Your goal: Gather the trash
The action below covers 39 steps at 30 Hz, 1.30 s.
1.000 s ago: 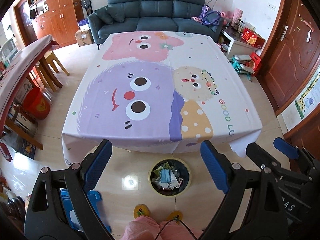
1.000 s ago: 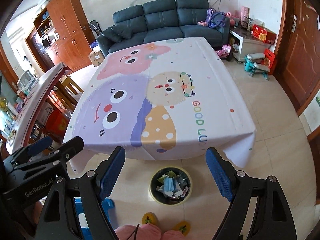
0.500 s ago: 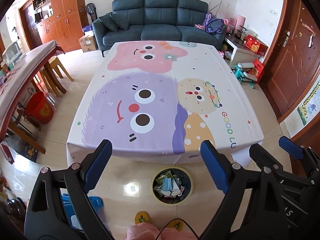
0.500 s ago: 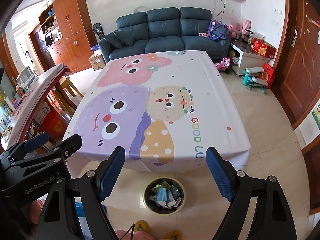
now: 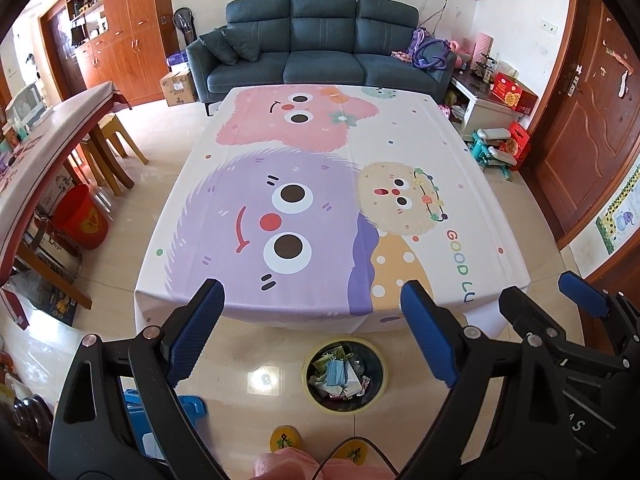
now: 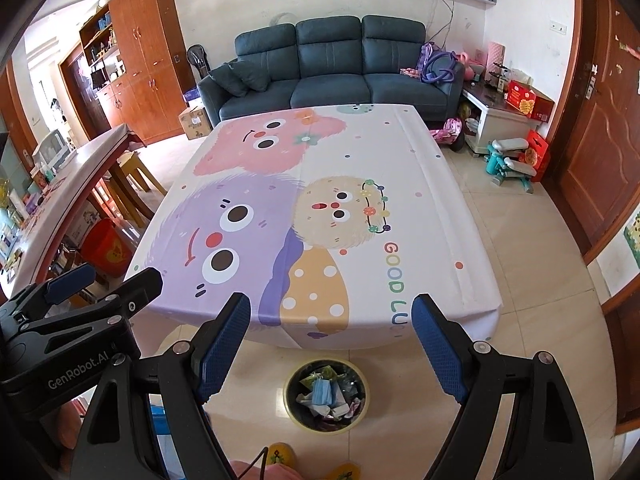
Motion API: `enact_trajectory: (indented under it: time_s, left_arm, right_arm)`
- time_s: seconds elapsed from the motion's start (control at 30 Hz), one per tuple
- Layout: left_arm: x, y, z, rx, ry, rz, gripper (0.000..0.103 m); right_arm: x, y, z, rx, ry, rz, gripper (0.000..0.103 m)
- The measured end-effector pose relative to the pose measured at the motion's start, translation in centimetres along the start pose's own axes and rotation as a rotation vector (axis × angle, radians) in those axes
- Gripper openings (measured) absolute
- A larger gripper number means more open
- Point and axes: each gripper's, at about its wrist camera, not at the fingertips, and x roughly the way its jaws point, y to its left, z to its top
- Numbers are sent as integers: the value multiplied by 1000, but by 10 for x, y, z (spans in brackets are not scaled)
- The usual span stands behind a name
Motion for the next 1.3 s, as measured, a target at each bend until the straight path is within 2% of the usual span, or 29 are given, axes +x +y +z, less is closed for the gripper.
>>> enact_trajectory:
  time_s: [1.3]
  left_arm:
    - [-1, 8, 6, -6, 1, 3, 88]
  right_arm:
    - [5, 8, 3, -8, -4, 1, 84]
